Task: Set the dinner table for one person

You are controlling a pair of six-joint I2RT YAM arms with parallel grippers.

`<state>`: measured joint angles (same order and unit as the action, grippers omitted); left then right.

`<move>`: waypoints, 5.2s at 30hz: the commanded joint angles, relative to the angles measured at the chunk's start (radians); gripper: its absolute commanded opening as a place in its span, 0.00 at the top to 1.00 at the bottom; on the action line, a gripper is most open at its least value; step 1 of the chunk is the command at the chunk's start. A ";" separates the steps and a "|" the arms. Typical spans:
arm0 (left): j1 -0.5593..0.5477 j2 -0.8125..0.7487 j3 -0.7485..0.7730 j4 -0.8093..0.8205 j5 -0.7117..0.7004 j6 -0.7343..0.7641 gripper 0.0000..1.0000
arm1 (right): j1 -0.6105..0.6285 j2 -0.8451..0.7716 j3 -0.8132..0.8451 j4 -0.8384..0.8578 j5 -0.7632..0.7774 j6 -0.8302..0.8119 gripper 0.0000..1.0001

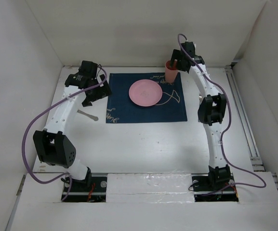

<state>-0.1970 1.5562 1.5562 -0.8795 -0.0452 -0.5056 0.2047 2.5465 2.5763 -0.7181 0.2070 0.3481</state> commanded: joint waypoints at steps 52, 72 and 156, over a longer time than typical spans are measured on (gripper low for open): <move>0.288 0.373 0.011 -0.052 -0.039 -0.712 0.08 | 0.529 -1.117 -1.188 -0.023 -0.181 -0.066 0.01; 0.335 0.505 -0.010 0.042 -0.134 -0.544 0.20 | 0.547 -1.126 -1.145 -0.055 -0.140 -0.055 0.01; -0.057 0.255 0.047 0.224 0.129 -0.155 1.00 | 0.299 -1.109 -0.897 -0.179 -0.047 -0.027 0.03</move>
<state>-0.1909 1.7805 1.5257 -0.6353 0.0235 -0.6159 0.5396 1.4609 1.6150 -0.8692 0.1432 0.3210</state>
